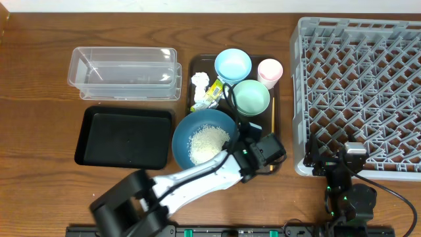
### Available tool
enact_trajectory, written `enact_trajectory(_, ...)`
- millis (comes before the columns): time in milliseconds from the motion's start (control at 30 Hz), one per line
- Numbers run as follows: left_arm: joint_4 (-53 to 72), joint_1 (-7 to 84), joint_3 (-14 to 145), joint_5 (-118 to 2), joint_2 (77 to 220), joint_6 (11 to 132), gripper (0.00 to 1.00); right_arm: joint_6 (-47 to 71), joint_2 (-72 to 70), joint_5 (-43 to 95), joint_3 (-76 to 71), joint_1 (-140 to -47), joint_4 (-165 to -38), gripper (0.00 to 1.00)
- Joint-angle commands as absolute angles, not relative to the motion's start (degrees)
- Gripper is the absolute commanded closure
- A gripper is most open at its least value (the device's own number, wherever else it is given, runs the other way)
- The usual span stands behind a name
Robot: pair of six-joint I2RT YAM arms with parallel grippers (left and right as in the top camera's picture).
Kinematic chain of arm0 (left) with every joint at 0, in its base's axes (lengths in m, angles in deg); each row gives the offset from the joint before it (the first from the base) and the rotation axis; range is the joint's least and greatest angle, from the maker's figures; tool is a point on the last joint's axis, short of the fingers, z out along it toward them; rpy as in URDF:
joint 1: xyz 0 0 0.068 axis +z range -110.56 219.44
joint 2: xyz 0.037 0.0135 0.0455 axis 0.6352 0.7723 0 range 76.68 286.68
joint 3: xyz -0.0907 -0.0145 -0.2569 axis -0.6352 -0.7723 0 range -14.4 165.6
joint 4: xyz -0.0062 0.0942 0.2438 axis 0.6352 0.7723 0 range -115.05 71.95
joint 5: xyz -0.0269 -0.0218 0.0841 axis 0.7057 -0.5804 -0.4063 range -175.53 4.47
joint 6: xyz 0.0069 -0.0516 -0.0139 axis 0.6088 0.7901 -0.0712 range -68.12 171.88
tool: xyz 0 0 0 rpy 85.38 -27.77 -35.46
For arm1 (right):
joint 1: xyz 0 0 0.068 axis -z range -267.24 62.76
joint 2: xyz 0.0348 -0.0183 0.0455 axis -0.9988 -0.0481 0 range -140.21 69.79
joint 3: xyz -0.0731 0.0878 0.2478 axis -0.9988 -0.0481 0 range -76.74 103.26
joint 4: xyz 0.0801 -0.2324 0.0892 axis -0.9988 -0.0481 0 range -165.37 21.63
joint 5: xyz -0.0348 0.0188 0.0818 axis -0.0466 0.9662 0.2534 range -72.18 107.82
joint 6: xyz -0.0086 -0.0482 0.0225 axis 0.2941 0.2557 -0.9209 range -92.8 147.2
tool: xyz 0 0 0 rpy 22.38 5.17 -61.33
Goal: Sort waste into correct bins and load items into the dishwasher rack
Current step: 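Grasp the rim of the blue plate with the left gripper, then lift the blue plate and carry it over the black tray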
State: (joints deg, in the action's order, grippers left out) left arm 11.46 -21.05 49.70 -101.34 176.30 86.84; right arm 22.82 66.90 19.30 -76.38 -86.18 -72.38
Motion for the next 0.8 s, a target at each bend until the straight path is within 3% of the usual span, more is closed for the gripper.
enact_trajectory(0, 13.51, -20.75, 49.74, -102.41, 171.25, 87.69, 0.94, 22.12, 67.09, 19.14, -76.42, -85.55, -72.60, 0.01)
enact_trajectory(367, 17.18, -18.01, 49.74, -103.22, 159.60, 84.41, 0.93, 22.12, 67.09, 19.12, -76.42, -85.55, -72.60, 0.01)
enact_trajectory(767, 16.20, -4.22, 49.74, -102.74, 156.69, 82.36, 0.94, 22.12, 67.09, 19.14, -76.42, -85.55, -72.60, 0.01)
